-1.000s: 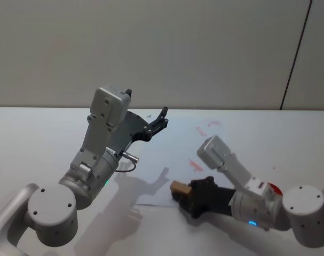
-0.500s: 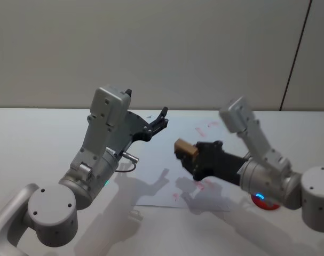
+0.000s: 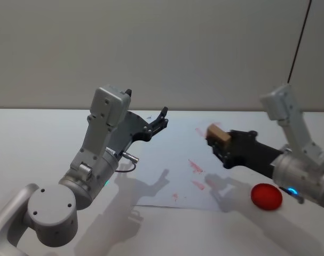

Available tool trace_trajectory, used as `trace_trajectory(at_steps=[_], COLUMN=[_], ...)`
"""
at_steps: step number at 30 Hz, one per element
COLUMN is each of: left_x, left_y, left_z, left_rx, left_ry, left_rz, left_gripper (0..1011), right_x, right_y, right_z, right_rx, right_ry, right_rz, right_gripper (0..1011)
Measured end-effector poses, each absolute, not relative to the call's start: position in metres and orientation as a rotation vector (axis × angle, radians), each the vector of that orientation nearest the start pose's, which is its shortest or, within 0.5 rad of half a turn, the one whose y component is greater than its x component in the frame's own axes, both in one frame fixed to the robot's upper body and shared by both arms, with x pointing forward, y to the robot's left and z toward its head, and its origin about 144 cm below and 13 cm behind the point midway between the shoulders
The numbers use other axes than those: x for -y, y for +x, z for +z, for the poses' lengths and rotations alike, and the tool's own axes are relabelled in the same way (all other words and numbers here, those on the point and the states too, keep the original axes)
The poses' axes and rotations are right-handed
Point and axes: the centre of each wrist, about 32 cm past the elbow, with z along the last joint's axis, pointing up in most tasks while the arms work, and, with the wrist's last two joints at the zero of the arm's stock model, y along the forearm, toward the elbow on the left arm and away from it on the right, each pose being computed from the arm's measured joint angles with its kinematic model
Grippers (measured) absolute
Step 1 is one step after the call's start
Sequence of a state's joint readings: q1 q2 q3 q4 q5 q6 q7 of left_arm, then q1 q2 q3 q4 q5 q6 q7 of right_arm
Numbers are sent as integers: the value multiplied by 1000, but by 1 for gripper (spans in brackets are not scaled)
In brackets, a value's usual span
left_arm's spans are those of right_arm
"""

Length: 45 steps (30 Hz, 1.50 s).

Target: Use the one hand to pick up the stamp and affix it onto the A4 paper.

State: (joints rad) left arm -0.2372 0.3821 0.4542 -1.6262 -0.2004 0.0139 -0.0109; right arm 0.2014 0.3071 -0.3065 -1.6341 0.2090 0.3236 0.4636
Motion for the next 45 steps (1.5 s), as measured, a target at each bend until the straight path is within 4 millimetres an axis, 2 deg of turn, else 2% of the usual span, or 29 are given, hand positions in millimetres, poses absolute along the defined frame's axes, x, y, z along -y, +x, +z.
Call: trace_trajectory(at_steps=[9, 21, 45], left_x=[-198, -198, -198], left_y=[492, 492, 492], left_z=[1204, 1204, 1204], left_rx=[268, 268, 268], left_ry=[61, 61, 61], left_rz=[1124, 1124, 1124], left_gripper=[1003, 1003, 1003], right_x=[245, 267, 286], right_y=[474, 450, 435], right_z=[1208, 1197, 1172], right_rx=[-66, -96, -113], right_ry=[-241, -273, -360], right_rz=[-891, -960, -1036], right_gripper=[221, 221, 221])
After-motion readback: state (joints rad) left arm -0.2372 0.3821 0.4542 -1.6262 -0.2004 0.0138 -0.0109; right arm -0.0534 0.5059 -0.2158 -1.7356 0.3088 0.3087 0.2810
